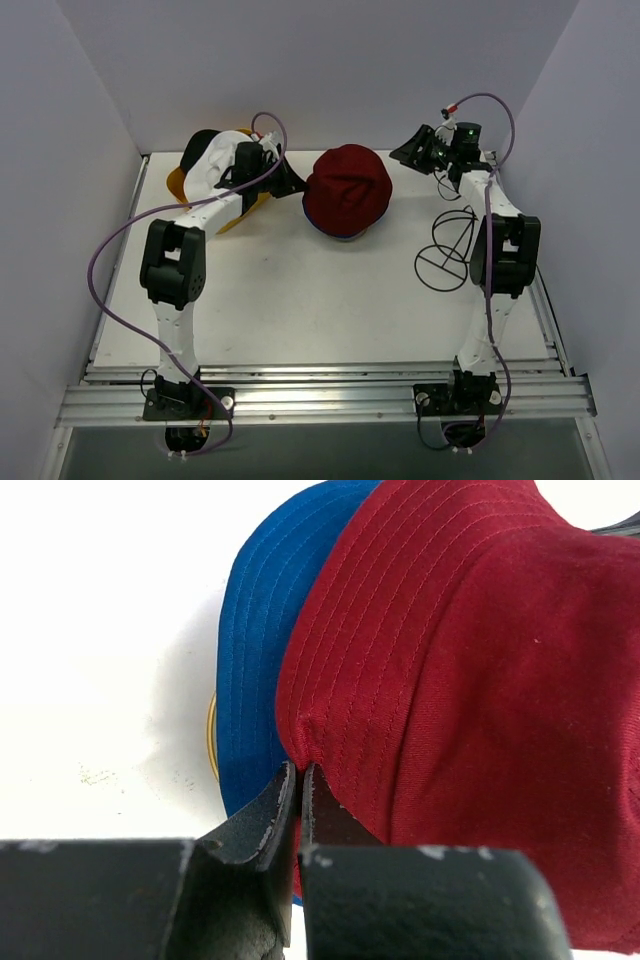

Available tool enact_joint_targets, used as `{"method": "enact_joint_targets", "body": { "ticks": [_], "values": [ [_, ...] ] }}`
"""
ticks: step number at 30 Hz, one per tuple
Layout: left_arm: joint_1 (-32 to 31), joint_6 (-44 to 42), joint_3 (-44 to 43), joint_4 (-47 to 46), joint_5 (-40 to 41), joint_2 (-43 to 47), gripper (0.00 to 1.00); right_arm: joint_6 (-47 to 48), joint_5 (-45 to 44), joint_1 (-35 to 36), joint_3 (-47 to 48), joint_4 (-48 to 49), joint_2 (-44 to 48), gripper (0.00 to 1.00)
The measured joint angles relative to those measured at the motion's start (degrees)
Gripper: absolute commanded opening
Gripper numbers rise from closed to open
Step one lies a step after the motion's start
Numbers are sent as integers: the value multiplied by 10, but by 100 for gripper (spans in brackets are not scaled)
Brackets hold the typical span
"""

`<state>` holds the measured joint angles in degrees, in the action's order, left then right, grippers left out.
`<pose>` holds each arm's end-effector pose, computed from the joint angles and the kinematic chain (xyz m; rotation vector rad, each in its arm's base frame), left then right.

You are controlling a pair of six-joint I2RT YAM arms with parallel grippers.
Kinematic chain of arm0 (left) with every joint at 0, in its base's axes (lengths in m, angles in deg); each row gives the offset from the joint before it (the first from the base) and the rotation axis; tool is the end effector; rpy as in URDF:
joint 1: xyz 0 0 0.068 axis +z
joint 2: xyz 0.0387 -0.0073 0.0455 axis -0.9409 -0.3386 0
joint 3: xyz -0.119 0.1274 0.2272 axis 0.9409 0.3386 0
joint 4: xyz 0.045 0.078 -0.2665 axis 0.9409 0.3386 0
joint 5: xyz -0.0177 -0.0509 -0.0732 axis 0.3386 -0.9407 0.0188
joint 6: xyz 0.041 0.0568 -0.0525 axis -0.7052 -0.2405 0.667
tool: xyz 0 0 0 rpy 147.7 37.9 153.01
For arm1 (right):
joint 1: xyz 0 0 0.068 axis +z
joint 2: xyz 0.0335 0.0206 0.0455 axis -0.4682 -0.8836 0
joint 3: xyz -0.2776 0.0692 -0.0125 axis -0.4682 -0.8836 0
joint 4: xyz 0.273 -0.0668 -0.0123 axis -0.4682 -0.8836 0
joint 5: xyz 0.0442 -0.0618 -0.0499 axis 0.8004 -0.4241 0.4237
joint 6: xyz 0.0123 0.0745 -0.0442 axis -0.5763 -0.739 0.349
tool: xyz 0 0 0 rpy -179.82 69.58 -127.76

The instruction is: Stack the hats

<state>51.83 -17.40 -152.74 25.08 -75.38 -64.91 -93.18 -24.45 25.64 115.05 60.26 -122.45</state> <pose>0.5110 -0.2072 0.2236 -0.0218 2.1474 -1.0673 0.5566 0.0306 0.2799 -0.0476 1.8356 1.0063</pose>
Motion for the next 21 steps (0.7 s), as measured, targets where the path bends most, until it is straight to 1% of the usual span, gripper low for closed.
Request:
{"method": "enact_joint_targets", "body": {
  "ticks": [6, 21],
  "values": [
    [0, 0, -2, 2, 0, -2, 2, 2, 52, 10, -1, 19, 0, 47],
    [0, 0, -2, 5, 1, -2, 2, -2, 116, 19, -8, 48, -12, 47]
  ]
}}
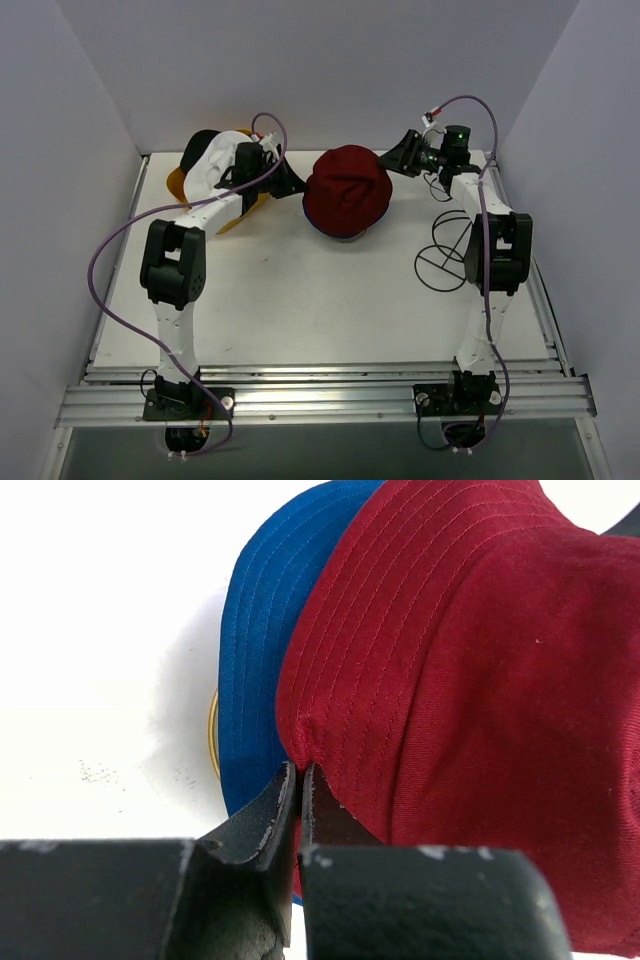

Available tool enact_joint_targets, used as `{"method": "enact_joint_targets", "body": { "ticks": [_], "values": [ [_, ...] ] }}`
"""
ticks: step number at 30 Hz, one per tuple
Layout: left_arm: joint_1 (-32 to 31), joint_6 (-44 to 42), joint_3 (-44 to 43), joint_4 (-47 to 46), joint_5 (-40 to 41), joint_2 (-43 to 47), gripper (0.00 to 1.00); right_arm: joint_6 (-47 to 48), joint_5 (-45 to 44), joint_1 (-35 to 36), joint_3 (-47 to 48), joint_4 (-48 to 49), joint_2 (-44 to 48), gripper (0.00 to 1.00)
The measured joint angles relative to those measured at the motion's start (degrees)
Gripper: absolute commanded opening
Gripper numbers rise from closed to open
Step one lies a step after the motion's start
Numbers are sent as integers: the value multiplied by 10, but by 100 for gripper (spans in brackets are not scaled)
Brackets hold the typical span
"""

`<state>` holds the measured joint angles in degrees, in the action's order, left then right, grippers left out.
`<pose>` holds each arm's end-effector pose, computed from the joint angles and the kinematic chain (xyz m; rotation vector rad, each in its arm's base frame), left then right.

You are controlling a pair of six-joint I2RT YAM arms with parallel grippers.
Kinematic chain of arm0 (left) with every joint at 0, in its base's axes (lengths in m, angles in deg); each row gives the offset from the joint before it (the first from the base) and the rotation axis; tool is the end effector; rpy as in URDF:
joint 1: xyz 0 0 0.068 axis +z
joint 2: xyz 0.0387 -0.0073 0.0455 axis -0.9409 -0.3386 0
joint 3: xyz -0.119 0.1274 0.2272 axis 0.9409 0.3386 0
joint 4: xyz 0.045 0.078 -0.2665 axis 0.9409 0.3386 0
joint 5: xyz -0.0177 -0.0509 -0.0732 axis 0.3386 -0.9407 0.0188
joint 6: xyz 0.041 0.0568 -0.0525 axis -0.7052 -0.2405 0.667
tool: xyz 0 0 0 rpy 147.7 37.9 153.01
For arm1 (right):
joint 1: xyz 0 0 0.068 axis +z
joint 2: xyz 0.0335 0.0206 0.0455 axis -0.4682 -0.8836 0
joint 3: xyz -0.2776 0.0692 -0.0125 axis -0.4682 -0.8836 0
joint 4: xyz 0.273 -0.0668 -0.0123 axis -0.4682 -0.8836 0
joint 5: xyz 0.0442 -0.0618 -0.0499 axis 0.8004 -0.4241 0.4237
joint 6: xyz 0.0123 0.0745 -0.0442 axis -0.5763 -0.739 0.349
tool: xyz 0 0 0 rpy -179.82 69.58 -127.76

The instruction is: Stack the hats

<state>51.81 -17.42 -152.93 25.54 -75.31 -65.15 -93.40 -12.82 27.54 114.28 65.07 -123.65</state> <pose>0.5113 -0.2074 0.2216 -0.0251 2.1563 -1.0648 0.5482 0.0595 0.2760 -0.2640 1.7950 1.1911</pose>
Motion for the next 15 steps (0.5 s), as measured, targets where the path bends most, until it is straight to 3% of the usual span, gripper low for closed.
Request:
{"method": "enact_joint_targets", "body": {
  "ticks": [8, 15],
  "values": [
    [0, -1, 0, 0, 2, -1, 2, -17, 14, 0, -6, 10, -26, 45],
    [0, -1, 0, 0, 6, -1, 2, -86, 47, 0, -36, 115, -26, 26]
  ]
}}
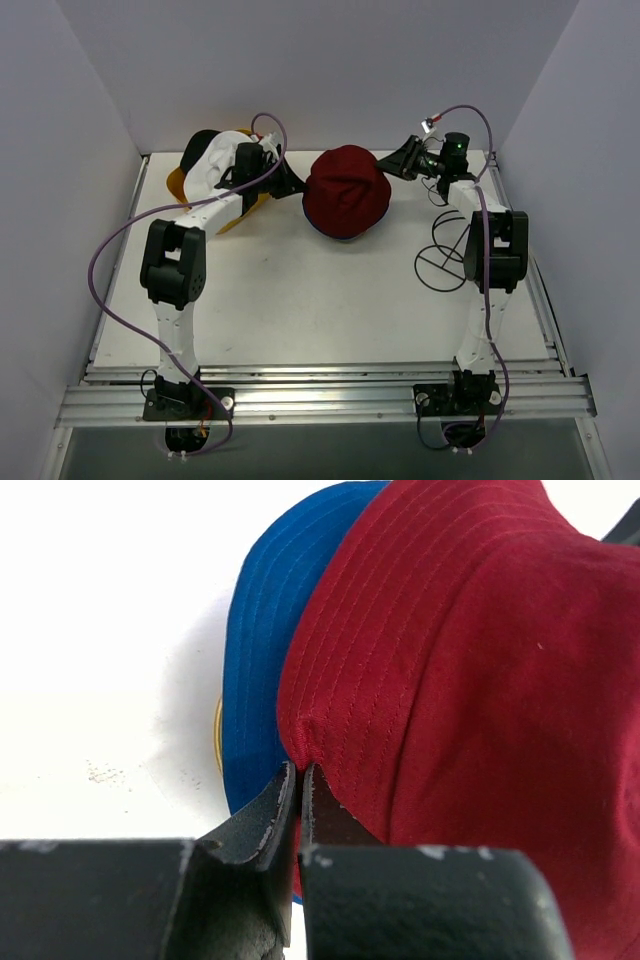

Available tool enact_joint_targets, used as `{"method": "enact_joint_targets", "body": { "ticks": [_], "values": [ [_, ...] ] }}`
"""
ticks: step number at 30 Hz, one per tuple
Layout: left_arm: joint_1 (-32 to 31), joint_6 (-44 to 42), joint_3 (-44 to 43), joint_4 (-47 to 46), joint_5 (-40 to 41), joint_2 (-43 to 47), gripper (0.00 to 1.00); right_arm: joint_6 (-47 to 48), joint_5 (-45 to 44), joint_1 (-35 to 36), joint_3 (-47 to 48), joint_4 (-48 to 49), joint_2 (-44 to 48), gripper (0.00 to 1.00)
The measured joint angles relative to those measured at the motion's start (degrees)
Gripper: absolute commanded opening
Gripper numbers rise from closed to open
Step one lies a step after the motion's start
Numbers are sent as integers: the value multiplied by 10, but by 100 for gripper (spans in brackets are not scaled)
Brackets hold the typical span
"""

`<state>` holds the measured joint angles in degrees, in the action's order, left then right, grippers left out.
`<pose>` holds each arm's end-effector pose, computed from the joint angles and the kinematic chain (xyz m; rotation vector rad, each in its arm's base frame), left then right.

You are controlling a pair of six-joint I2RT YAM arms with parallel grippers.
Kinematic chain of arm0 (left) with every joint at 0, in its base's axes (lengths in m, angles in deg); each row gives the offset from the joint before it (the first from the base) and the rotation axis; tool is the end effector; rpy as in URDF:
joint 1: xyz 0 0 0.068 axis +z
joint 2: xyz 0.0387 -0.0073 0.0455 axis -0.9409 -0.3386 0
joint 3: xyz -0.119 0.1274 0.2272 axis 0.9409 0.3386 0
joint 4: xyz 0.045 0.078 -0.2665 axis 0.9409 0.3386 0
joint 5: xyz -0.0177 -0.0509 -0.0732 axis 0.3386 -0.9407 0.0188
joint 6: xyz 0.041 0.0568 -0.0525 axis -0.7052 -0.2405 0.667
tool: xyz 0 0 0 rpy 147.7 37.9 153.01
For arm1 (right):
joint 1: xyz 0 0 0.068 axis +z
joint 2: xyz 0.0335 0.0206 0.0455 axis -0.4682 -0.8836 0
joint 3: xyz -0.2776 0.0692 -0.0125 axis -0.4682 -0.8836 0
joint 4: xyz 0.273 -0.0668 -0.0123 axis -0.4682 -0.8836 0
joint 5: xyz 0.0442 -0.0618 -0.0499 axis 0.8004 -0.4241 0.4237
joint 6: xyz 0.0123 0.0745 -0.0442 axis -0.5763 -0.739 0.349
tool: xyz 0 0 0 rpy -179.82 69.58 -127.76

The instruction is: Stack the hats

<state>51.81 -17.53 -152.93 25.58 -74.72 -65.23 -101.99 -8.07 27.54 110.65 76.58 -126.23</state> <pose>0.5120 -0.2069 0.2206 -0.0309 2.1570 -1.0531 0.5470 0.0630 0.2520 -0.2602 1.7667 1.3317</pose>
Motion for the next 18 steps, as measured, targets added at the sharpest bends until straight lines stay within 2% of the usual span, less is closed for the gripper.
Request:
{"method": "enact_joint_targets", "body": {
  "ticks": [1, 5, 7, 14, 18],
  "values": [
    [0, 0, 0, 0, 1, 0, 2, -14, 3, 0, -6, 16, -1, 24],
    [0, 0, 0, 1, 6, 0, 2, -45, 12, 0, -12, 54, -12, 5],
    [0, 0, 0, 1, 7, -1, 2, -55, 14, 0, -12, 63, -19, 1],
    [0, 0, 0, 2, 8, -1, 2, -66, 15, 0, -12, 69, -25, 0],
    [0, -5, 0, 5, 12, -1, 3, -17, -17, -3, 6, -3, -26, 0]
  ]
}}
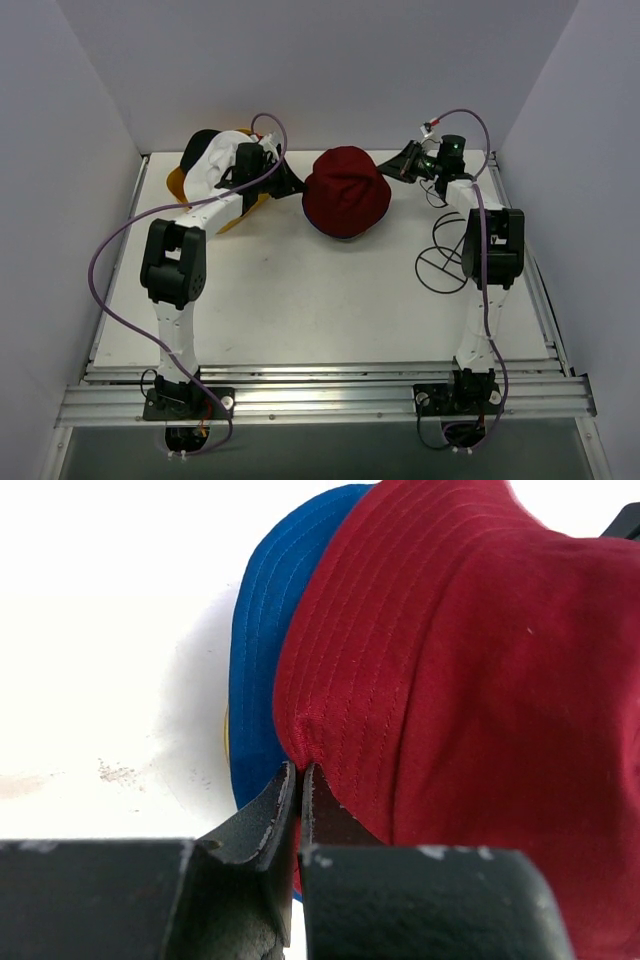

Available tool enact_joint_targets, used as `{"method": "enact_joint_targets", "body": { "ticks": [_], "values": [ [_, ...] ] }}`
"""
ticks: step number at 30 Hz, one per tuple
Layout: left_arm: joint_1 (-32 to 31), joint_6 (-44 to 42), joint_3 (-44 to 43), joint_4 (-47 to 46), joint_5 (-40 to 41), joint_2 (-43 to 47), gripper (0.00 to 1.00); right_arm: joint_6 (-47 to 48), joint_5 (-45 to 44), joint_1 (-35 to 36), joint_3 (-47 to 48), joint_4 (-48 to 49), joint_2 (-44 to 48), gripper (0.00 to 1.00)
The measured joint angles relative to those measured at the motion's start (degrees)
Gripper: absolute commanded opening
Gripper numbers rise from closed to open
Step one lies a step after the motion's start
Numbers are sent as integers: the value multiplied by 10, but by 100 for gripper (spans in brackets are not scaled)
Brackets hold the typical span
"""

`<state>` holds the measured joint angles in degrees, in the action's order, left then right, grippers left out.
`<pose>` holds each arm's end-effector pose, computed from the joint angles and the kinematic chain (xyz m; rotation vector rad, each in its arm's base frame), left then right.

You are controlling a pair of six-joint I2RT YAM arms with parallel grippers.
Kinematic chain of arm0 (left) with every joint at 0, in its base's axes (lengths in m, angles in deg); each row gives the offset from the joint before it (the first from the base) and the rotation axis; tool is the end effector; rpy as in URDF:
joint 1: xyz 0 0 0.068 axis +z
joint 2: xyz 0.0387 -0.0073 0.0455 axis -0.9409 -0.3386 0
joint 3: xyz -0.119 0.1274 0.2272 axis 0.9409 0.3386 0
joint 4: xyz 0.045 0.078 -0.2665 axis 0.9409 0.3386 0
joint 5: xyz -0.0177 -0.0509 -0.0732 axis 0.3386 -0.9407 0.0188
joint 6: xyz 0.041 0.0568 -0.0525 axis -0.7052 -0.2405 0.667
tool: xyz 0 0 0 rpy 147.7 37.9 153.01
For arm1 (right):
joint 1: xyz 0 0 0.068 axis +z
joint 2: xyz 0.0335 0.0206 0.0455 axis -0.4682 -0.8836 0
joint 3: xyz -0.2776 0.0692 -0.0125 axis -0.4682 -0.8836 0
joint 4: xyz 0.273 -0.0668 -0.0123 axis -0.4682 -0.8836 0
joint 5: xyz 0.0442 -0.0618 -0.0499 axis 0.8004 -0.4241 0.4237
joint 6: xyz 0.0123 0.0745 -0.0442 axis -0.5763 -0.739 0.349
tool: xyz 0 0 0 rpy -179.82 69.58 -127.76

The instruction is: Stack the hats

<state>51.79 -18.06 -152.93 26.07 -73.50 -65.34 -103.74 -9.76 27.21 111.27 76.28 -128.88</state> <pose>0.5126 -0.2057 0.2182 -0.0386 2.1636 -1.0250 0.5562 0.0586 0.2307 -0.1769 1.8083 1.3399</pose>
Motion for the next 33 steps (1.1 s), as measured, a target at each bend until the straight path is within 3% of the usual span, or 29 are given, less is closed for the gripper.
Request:
{"method": "enact_joint_targets", "body": {
  "ticks": [14, 30, 33],
  "values": [
    [-10, -14, 2, 9, 21, 0, 3, 124, -153, 10, 56, -185, -1, 0],
    [-21, -36, 18, 14, 57, 6, 2, 166, -215, 31, 83, -240, -2, 0],
    [-21, -39, 27, 15, 65, 17, 11, 167, -221, 33, 85, -243, -2, 0]
  ]
}}
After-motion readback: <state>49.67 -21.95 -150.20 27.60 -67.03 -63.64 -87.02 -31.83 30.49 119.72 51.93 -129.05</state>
